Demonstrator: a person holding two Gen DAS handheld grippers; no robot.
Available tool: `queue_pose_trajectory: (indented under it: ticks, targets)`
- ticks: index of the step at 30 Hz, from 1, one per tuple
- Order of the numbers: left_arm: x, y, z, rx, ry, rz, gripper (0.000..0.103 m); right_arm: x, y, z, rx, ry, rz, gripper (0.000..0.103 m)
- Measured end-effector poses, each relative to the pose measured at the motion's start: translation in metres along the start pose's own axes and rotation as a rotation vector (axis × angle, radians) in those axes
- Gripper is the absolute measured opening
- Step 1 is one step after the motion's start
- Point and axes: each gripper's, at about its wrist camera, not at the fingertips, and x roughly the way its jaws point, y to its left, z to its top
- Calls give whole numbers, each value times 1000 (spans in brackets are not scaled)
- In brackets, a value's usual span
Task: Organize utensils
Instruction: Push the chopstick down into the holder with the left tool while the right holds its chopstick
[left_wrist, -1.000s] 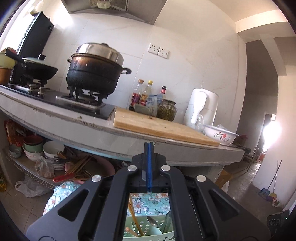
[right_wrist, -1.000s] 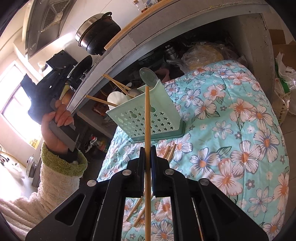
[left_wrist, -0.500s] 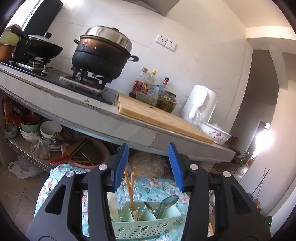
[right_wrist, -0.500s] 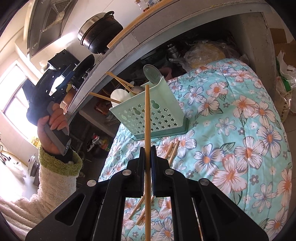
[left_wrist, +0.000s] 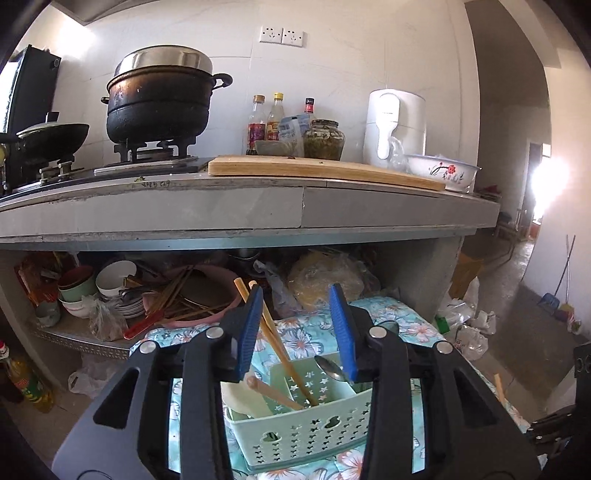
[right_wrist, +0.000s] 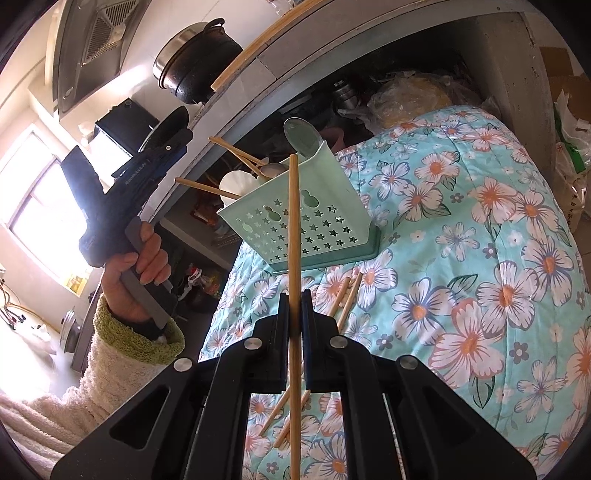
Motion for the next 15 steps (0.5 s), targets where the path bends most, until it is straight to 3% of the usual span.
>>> queue_pose_trajectory:
  ticks: [4,15]
  targets:
    - [15,11,4,-37,5,7,23,0,-6,1,11,0,0,7]
    - [35,21,9,-63,11,5,21,7,-22,6,40,10,5,7]
